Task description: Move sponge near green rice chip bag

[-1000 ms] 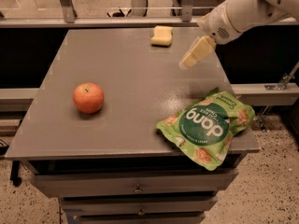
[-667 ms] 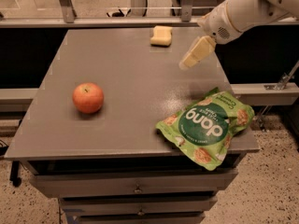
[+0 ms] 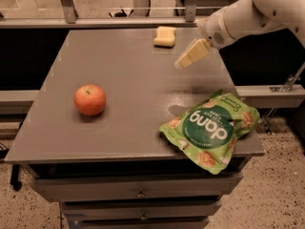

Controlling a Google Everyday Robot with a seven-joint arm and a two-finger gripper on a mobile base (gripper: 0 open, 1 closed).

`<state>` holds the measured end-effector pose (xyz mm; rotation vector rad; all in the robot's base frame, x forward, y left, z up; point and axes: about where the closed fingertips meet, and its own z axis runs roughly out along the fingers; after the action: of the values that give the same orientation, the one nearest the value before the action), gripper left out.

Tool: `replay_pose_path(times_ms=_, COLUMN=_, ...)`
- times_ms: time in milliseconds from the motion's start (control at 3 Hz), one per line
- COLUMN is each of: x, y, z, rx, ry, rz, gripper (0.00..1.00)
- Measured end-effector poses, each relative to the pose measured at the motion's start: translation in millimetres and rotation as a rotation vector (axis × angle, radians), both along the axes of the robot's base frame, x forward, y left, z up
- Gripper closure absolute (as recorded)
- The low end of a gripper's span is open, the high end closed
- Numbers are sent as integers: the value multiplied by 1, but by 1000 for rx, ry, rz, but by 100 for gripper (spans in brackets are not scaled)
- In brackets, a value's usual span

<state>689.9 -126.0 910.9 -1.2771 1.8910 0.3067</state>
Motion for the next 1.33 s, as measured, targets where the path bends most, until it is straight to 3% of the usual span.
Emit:
replay_pose_path(times_ms=333, x=56, y=14, z=-13, rx=88, ry=-33, rz=-67, gripper=0)
replay_pose_path(times_ms=667, x=106, y=35, z=-23, rx=131, ry=-42, rz=-128, gripper=0)
replay_pose_path(times_ms=1000, x=140, y=42, z=-36, rx=141, ry=-38, rz=-190, gripper=0)
replay_pose_path(times_ms=1333, x=167, y=35, z=-47, rx=156, ry=-32, rz=-262, gripper=0)
